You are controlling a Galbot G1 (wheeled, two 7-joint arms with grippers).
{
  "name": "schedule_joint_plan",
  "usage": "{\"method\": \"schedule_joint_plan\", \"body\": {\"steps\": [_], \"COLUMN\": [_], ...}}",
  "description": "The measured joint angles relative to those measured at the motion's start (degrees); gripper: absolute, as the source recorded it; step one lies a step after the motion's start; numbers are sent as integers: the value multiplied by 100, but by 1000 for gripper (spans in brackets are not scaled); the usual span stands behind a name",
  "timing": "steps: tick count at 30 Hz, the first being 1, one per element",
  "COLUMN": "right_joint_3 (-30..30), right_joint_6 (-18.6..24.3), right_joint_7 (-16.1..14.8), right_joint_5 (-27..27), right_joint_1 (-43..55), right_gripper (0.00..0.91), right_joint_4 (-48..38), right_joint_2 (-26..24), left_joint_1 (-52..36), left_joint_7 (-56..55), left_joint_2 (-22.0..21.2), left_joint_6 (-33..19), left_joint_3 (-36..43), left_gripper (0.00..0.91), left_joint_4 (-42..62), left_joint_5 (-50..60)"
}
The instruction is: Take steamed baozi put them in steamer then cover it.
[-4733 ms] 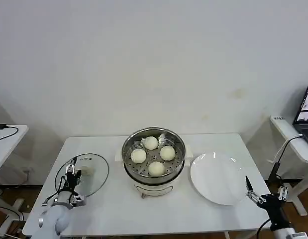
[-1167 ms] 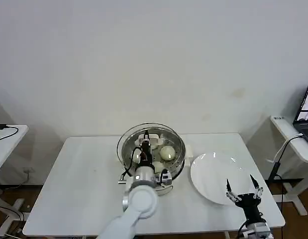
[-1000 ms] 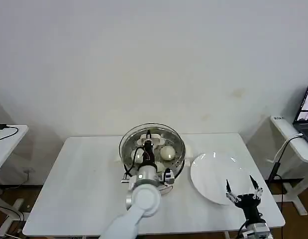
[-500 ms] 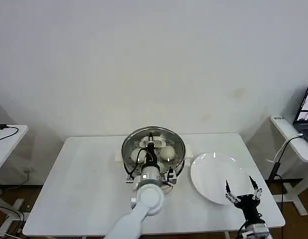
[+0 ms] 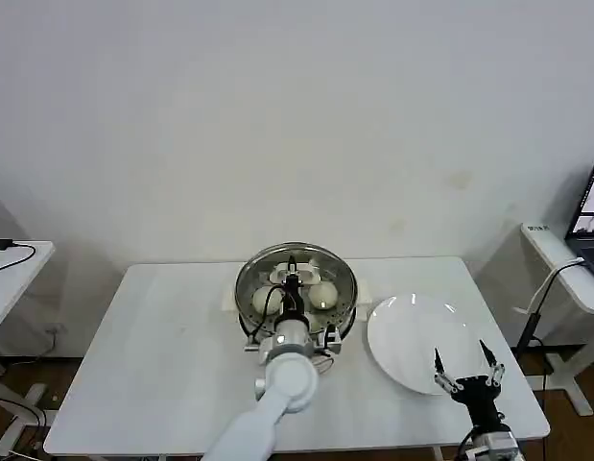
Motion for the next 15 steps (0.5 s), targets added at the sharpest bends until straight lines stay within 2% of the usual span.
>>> {"method": "schedule_joint_plan", "body": {"steps": [15], "right_joint_3": [-49], "right_joint_6": [28], "right_joint_7": [-1], "right_joint_5": [-52], "right_joint_1": [-23], "right_gripper": [907], "right_joint_4": [-2], "right_joint_2": [20], "left_joint_1": [70], "left_joint_7": [83], "left_joint_2": [-30], "left_joint_6": [8], "left_joint_3": [38], "left_gripper": [0], "left_joint_4": [-85], "left_joint_5": [-41]}}
